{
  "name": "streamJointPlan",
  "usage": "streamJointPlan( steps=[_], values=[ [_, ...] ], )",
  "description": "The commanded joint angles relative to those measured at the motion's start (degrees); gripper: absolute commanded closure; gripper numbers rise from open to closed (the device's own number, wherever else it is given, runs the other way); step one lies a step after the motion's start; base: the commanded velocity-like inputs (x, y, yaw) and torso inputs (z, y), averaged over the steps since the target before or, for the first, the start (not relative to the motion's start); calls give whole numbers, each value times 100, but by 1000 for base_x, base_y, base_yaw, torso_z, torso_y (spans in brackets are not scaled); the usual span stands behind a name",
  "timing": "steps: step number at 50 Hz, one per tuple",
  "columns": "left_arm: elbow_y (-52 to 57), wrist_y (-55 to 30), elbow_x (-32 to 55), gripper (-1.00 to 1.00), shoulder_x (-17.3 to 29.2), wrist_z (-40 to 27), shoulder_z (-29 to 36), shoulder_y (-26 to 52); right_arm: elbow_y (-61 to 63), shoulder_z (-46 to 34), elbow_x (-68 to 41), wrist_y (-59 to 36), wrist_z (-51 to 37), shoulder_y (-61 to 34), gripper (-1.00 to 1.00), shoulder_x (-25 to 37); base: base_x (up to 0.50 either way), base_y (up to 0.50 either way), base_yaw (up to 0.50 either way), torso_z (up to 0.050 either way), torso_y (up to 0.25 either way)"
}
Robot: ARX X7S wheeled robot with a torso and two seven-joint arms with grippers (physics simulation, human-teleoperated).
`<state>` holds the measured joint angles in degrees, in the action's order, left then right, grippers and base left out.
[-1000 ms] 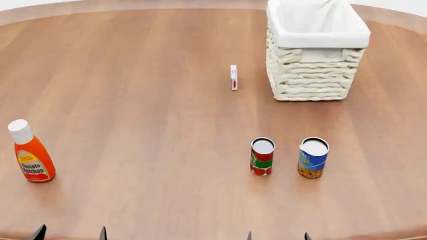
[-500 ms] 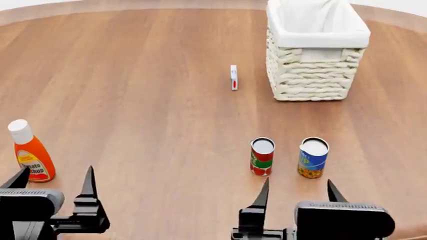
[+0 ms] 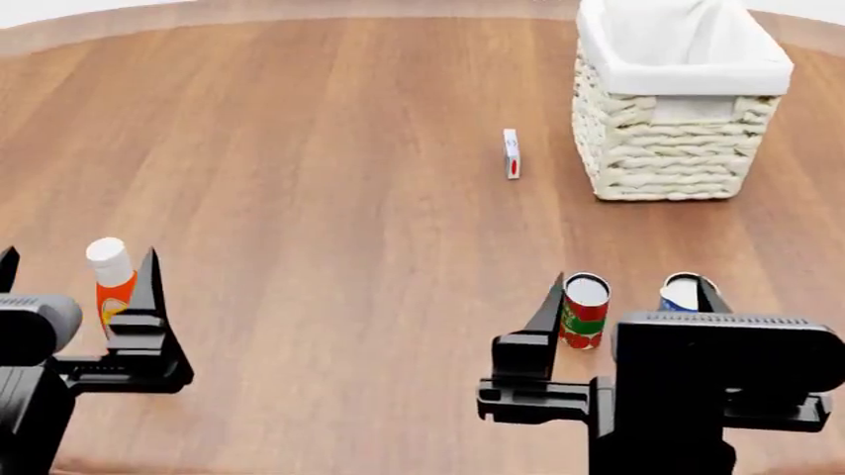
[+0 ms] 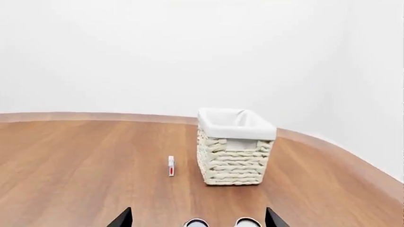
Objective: Pick up the alphabet soup and the cream cheese box, and put them in the basket.
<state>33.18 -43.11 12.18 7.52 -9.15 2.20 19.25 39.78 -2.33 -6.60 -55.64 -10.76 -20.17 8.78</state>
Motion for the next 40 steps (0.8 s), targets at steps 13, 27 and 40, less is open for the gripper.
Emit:
streamJointPlan(
  steps=[13,27,40],
  values=[
    [155,-146,165,-100,88,-125,17,103,238,-64,-216,-633,6,-292,-100,71,250,0,0,0,0],
    [210,-182,240,-100,127,-199,26,152,284,-45,-319,-773,12,-402,-100,100,500,0,0,0,0],
    [184,-131,280,-100,170,-248,53,146,191,-93,-403,-706,50,-404,-100,129,500,0,0,0,1]
  ],
)
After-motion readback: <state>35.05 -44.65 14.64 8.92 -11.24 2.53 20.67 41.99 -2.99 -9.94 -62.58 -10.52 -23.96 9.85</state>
